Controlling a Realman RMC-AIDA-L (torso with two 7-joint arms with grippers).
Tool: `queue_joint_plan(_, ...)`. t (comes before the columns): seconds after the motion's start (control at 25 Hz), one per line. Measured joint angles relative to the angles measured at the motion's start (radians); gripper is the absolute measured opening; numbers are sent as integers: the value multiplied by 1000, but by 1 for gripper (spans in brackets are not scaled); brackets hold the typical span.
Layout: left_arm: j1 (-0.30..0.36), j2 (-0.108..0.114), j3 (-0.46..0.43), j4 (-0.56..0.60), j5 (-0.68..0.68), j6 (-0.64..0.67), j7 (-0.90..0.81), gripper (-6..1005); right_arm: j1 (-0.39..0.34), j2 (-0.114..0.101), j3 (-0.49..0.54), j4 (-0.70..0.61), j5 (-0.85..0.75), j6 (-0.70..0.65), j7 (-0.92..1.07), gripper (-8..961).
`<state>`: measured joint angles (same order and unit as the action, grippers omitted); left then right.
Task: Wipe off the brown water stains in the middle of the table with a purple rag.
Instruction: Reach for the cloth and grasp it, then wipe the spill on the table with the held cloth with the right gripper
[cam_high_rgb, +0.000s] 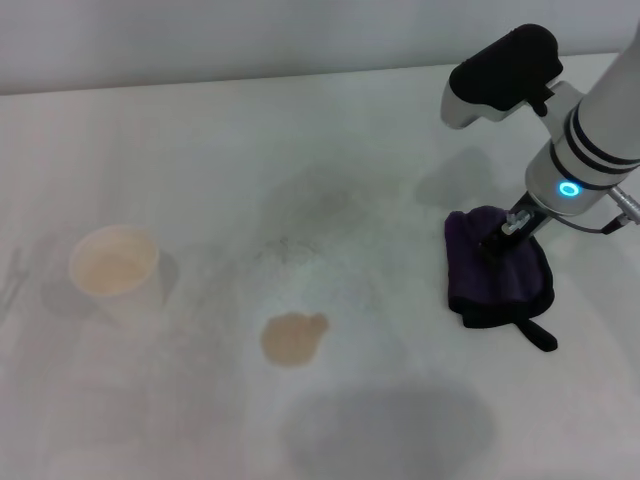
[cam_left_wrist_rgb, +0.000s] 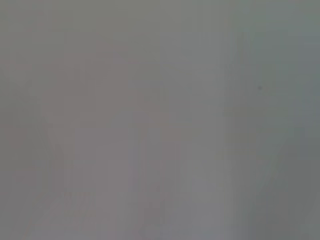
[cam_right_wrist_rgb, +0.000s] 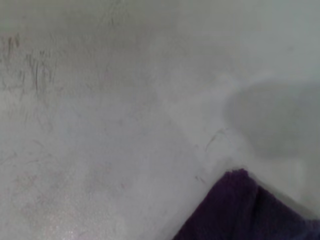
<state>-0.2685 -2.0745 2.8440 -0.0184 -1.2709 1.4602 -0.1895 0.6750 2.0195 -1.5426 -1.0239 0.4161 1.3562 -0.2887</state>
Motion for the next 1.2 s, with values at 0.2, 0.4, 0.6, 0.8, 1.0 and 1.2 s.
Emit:
queue_joint_plan(0.2, 0, 1, 0, 0, 1, 0, 1, 893, -5, 1, -9, -10, 13, -6, -13, 37)
queue_joint_plan(0.4, -3, 2, 0, 0, 1, -11, 2, 893, 4, 2, -84, -3, 106, -17, -56, 36)
queue_joint_plan(0.6, -8, 2, 0, 0, 2, -22, 3, 893, 31, 5, -206, -13, 228, -28, -72, 36)
queue_joint_plan(0.8, -9, 1, 0, 0, 1, -36, 3, 893, 89, 8, -376, -14, 358, -66, -76, 36)
queue_joint_plan(1.0, -3, 0, 0, 0, 4, -44, 5, 893, 154, 8, -523, -8, 476, -137, -69, 36)
queue_joint_plan(1.2, 6, -3, 0, 0, 6, -50, 7, 893, 225, 9, -659, -6, 592, -194, -66, 35)
